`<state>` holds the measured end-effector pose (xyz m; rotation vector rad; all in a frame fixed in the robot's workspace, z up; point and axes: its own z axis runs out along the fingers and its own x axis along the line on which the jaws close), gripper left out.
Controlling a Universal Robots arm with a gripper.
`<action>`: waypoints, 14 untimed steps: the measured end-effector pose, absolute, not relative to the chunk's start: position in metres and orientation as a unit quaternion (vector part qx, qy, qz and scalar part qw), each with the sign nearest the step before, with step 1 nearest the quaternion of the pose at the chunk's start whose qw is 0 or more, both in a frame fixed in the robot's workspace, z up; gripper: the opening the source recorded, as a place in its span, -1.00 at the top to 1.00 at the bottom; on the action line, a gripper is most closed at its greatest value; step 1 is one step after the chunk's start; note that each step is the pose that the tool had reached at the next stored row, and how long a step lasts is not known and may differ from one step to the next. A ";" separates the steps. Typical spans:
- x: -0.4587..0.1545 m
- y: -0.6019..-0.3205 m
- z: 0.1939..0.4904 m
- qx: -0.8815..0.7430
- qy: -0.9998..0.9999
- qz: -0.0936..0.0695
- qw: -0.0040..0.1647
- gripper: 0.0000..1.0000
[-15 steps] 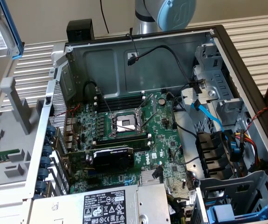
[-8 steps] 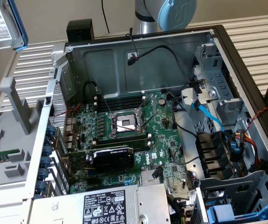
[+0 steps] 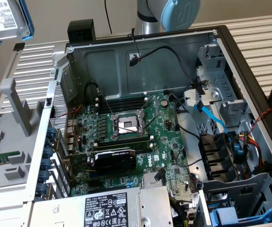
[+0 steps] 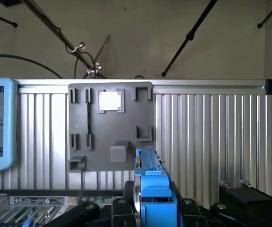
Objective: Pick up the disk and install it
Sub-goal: 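Pick up the disk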
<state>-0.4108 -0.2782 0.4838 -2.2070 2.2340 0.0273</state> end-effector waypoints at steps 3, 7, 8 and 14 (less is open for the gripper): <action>-0.402 -0.278 0.491 -0.703 0.711 0.009 0.001 0.26; -0.388 -0.278 0.500 -0.703 0.711 0.009 0.001 0.26; -0.385 -0.278 0.502 -0.703 0.711 0.009 0.001 0.26; -0.360 -0.278 0.514 -0.703 0.711 0.009 0.001 0.26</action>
